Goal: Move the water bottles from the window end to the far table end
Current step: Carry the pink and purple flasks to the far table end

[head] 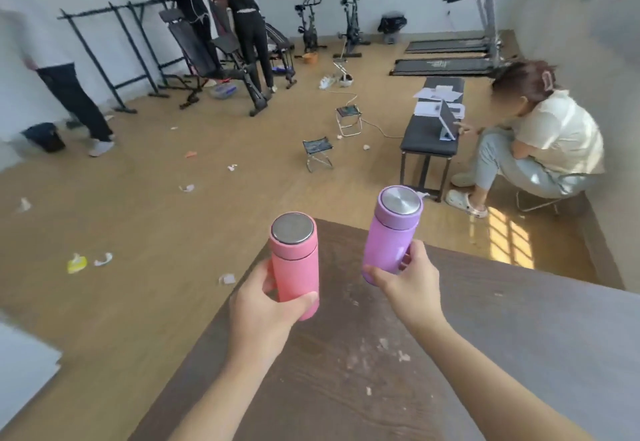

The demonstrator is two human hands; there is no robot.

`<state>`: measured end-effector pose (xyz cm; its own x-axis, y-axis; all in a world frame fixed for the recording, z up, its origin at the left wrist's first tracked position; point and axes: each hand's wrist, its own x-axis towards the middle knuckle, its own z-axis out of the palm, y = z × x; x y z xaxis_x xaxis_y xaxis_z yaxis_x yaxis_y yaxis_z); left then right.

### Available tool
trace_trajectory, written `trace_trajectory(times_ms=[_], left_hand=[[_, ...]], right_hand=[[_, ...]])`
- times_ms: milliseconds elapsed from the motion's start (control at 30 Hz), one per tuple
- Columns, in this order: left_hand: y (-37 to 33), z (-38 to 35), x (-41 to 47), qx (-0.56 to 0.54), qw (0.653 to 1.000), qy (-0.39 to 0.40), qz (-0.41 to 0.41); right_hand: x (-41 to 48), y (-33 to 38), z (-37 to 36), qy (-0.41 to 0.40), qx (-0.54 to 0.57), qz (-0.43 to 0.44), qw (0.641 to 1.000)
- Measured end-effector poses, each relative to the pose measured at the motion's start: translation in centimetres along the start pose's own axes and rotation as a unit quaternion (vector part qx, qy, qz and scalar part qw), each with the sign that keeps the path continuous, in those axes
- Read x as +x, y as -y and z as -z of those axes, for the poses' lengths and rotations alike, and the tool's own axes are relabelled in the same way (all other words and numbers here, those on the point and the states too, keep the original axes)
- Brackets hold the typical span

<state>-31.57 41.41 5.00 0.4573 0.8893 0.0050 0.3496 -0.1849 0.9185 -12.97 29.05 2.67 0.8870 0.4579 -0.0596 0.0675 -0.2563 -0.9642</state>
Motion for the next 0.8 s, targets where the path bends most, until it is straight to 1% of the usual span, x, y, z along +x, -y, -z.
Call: trace_trajectory(times_ms=[133, 267, 367, 500, 600, 800], left_hand=[[3.2, 2.4, 2.7, -0.022, 1.0, 0.017, 0.015], [4.8, 2.1, 3.9, -0.052, 0.998, 0.03, 0.018], [5.2, 1.2, 4.2, -0.069, 0.997, 0.045, 0.012], [6.4, 0.4, 4.7, -0.082, 0.996, 0.041, 0.013], [7.3, 0.2, 5.1, -0.078, 0.996, 0.04, 0.012], [8.4, 0.3, 4.9, -0.071, 0.997, 0.03, 0.008]], right_hand=[[3.8, 1.1, -7.4, 0.058, -0.057, 0.014, 0.997], [6.9, 1.2, -11.6, 0.073, -0.097, 0.015, 0.992], [8.3, 0.6, -13.2, 0.08, -0.114, 0.012, 0.99], [9.1, 0.0, -14.5, 0.092, -0.126, 0.013, 0.988], [9.2, -0.2, -15.4, 0.1, -0.122, 0.011, 0.987], [9.2, -1.0, -15.8, 0.092, -0.127, 0.018, 0.987]])
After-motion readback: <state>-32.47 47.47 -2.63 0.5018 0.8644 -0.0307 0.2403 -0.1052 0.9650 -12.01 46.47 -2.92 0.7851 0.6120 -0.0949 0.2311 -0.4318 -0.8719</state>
